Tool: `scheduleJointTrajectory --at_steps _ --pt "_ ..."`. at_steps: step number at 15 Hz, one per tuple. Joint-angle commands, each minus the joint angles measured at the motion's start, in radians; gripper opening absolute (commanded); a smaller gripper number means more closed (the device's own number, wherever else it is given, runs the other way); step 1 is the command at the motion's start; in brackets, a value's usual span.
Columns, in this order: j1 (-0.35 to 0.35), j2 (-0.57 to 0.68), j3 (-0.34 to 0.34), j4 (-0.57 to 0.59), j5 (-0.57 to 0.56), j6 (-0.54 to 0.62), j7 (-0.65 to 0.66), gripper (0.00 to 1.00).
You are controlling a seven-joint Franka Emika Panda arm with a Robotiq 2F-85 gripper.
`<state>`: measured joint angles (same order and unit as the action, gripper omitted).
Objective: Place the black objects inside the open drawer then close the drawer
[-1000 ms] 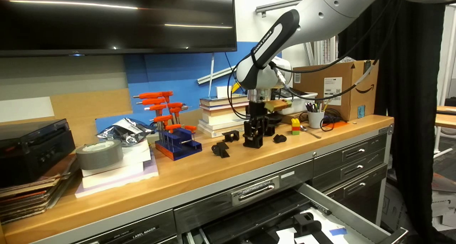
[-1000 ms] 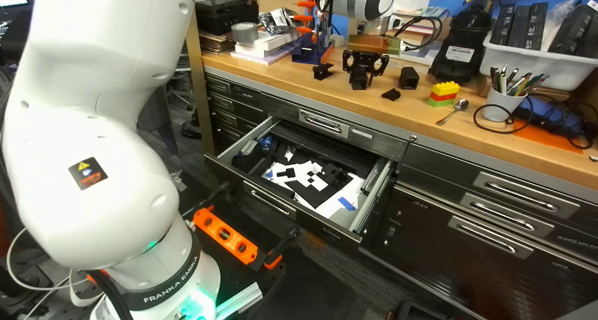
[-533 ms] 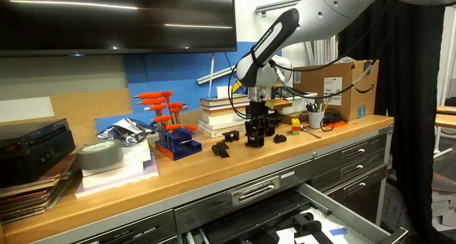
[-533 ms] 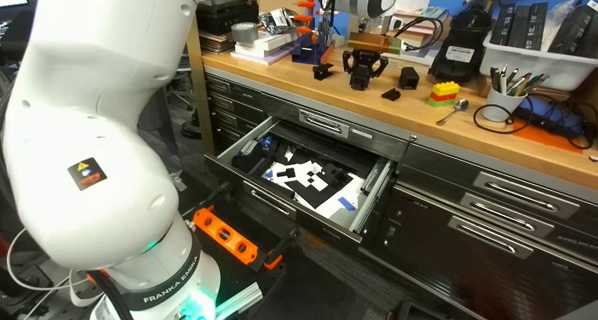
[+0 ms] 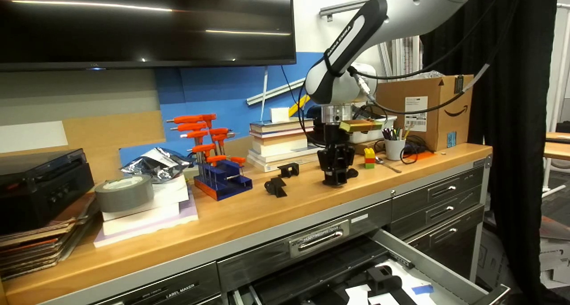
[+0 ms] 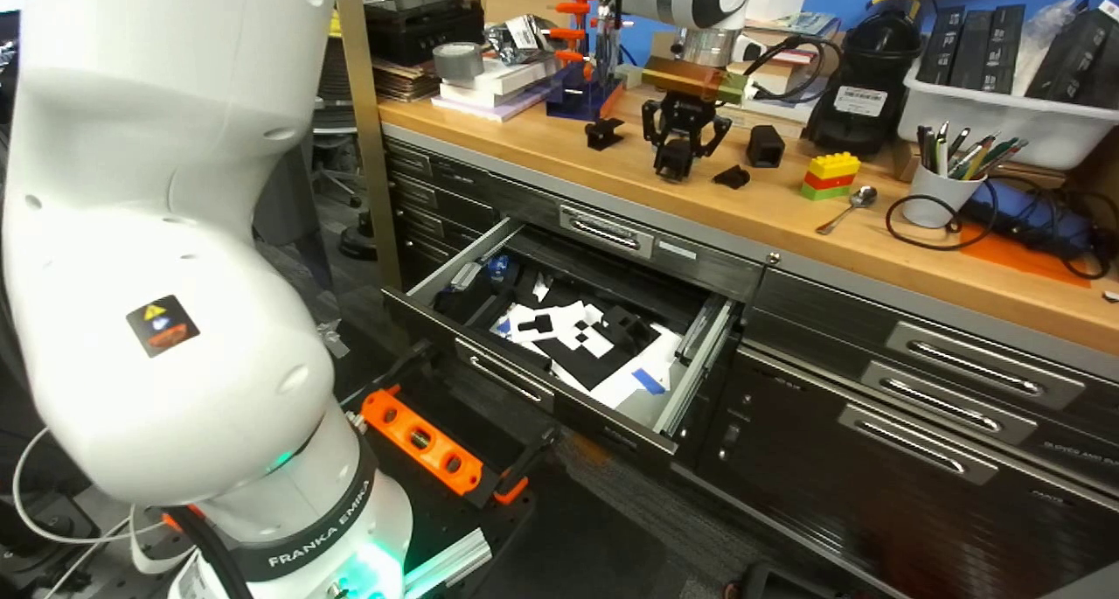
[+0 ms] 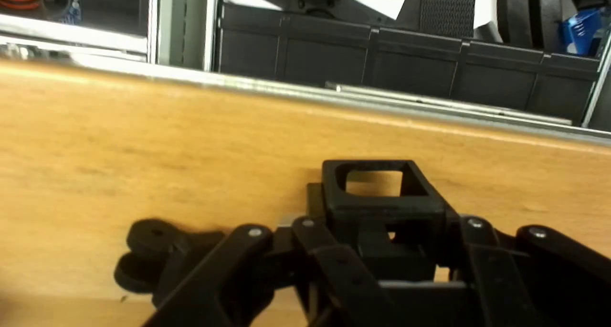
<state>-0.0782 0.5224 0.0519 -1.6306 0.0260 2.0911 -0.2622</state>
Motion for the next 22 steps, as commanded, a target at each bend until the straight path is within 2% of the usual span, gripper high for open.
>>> scheduleJointTrajectory --at_steps 1,5,9,12,17,22 --pt "0.004 -0.183 -0.028 -0.239 0.016 0.030 0.093 0.25" --pt "-0.002 -0.316 -0.053 -0.453 0.034 0.099 0.141 0.25" --pt "-0.004 -0.412 -0.081 -0.673 0.033 0.296 0.153 0.25" --pt "-0.012 -0.422 -0.100 -0.787 0.045 0.429 0.142 0.25" --pt "-0.035 -0.390 -0.105 -0.910 0.103 0.606 0.106 0.25" --pt "-0.083 -0.330 -0.064 -0.963 0.263 0.717 -0.010 0.25"
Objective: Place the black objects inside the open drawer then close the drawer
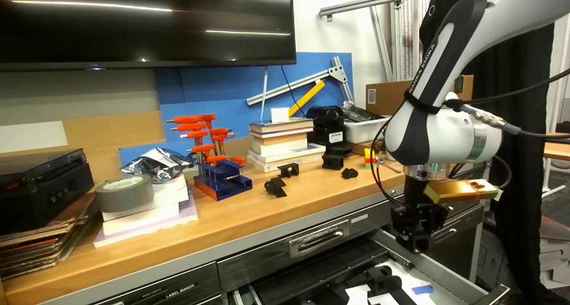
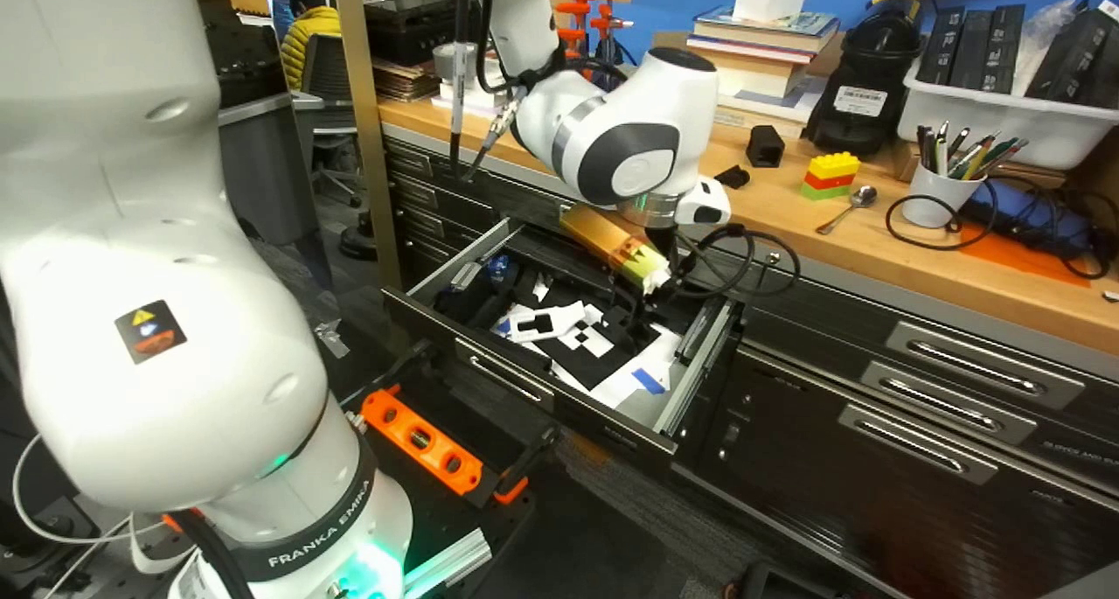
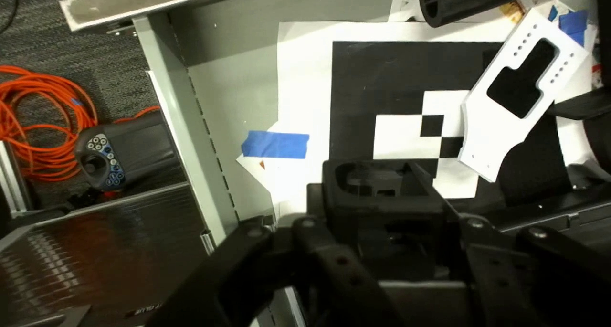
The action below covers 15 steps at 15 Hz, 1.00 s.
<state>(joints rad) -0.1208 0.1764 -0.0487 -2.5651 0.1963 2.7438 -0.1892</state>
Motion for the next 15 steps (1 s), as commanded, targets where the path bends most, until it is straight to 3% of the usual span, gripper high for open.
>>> scheduleJointTrajectory --at_steps 1,7,15 --pt "-0.059 0.031 0.053 -0.029 0.137 0.069 -0.122 0.25" --pt "-0.174 0.128 0.126 -0.006 0.301 0.097 -0.378 0.25" --pt "-0.263 0.207 0.141 0.009 0.297 0.134 -0.591 0.25"
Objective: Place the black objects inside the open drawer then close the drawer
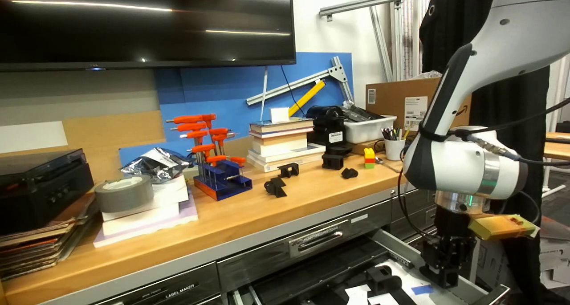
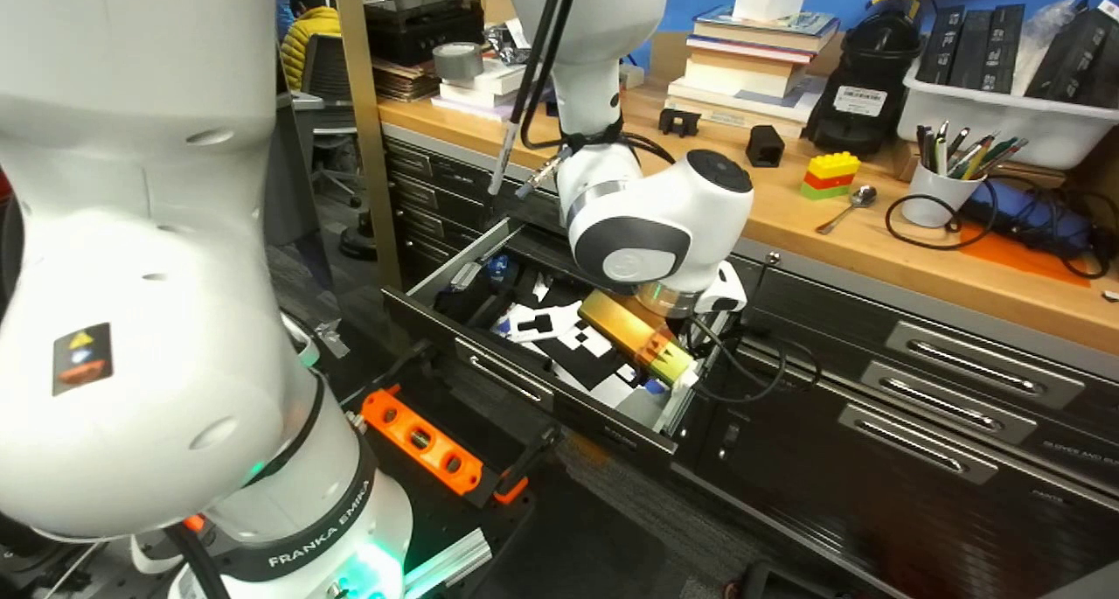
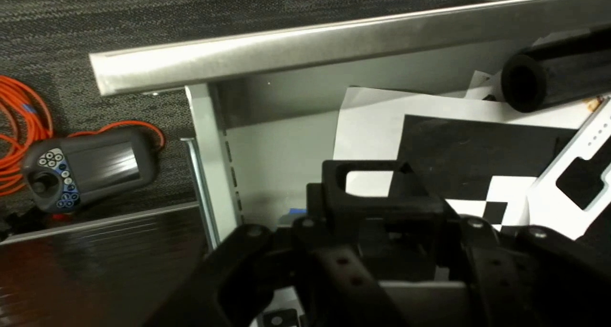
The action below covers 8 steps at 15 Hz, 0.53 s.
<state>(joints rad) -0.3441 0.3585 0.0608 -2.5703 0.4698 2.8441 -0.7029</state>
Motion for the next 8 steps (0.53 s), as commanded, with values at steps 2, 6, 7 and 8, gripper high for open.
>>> scheduleJointTrajectory --at_steps 2,6,7,8 --pt "-0.058 0.039 0.045 0.016 0.027 0.043 -0.110 0.25" --pt "-0.077 0.061 0.063 0.020 0.022 0.052 -0.131 0.25" --pt "-0.080 0.065 0.066 0.022 0.021 0.053 -0.132 0.25" --pt "-0.083 0.068 0.069 0.024 0.021 0.053 -0.135 0.25"
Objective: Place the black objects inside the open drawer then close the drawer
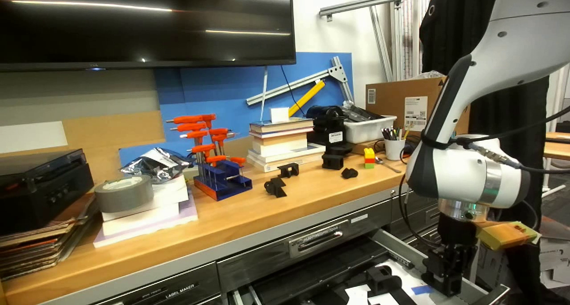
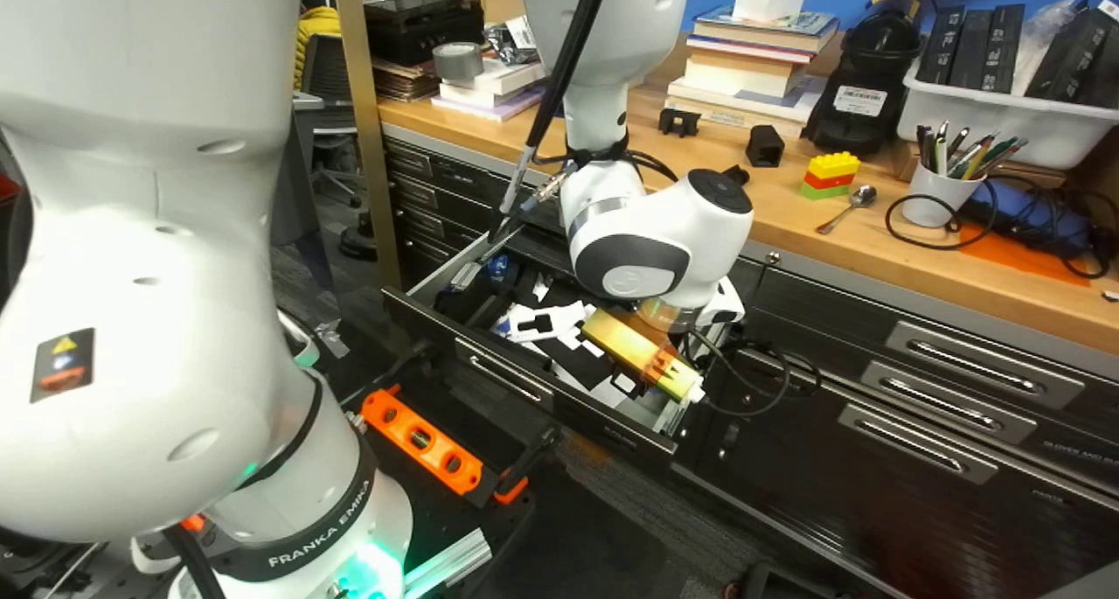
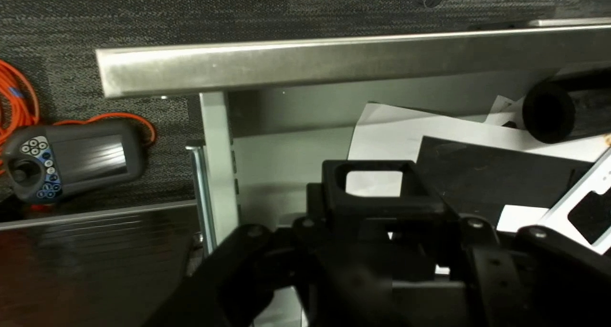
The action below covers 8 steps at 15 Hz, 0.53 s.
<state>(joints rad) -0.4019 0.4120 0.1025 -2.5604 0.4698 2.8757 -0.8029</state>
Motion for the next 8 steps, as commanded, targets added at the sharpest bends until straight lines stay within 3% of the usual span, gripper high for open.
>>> scheduleJointTrajectory --at_steps 1,2,3,4,8 --pt "-0.026 0.018 0.029 0.016 0.020 0.022 -0.036 0.25" --pt "-0.026 0.020 0.029 0.017 0.019 0.021 -0.035 0.25" --pt "-0.020 0.019 0.023 0.018 0.016 0.016 -0.022 0.60" --pt "-0.017 0.019 0.021 0.019 0.014 0.014 -0.018 0.76" --pt "-0.003 0.003 0.014 0.020 0.010 0.000 0.006 1.00"
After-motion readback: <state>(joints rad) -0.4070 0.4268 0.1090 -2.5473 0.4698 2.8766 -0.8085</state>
